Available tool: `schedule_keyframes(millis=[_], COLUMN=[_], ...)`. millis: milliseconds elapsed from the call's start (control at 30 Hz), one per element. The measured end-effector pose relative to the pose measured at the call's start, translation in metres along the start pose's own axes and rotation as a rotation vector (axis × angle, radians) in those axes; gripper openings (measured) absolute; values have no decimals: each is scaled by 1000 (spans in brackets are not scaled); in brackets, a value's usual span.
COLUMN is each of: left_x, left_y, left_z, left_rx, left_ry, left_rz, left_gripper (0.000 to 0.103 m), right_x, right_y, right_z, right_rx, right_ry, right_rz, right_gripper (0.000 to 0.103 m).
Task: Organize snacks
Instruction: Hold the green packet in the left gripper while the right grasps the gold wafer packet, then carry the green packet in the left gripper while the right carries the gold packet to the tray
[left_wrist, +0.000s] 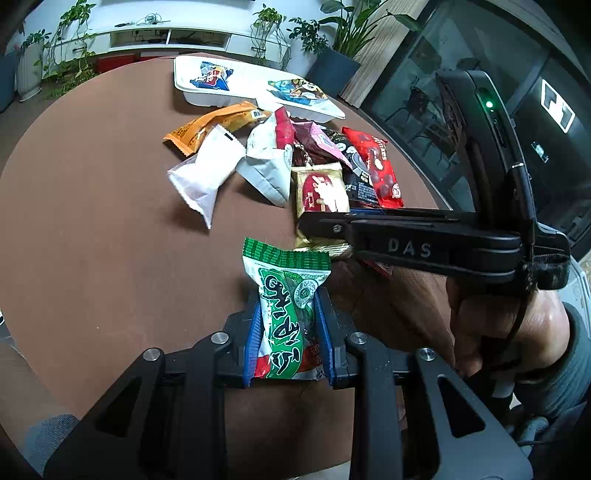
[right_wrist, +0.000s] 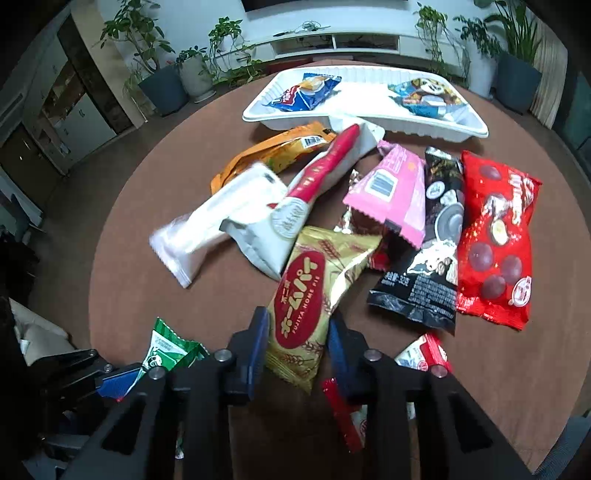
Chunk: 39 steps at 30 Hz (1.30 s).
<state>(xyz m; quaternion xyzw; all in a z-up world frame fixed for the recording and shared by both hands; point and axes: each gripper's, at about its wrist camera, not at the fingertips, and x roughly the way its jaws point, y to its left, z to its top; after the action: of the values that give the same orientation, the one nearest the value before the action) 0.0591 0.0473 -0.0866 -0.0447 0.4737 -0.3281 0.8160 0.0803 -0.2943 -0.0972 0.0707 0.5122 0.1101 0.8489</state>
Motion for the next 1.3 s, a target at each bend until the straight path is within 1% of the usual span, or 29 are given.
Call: schedule_keyframes(millis=[33,100,233,400,667,900,1000,1100,1200,1300], left_x=[1,2,2,3,-2,-18,-29,-39,-48,-55], left_y=[0,0,1,-1,3,8,9,13,15,17], left_z=[0,0,0,0,0,9,21,38,64,98], left_rx=[-1,-1,-5,1,-23,-40,-39,-41,-29,-6], left_ry=[0,0,-4,1,-19,-54,-78,-104,-133,-164], left_rz=[0,1,2,4,-20,-31,-25,-24,-17,3], left_gripper=[25,25,25,25,25,25,25,25,25,25], right_x=[-1,-3,-10,-14,-43,-66,-76,-90,-105,-119], right_y=[0,-3,-6,-9,-17,-47,-69,-95,-121,-141], right_z=[-1,-3,-10,-14,-18,-19,-14,-5,9,26], right_rx=[5,21,43,64,99,166,211,245,273,282], right_ry=[0,2,-3,1,-49,-95,-122,-169,-214,-258], right_rz=[9,39,70,117,201,237,239,218,197,168], right_gripper=[27,21,17,15,15,15,15,15,15,15])
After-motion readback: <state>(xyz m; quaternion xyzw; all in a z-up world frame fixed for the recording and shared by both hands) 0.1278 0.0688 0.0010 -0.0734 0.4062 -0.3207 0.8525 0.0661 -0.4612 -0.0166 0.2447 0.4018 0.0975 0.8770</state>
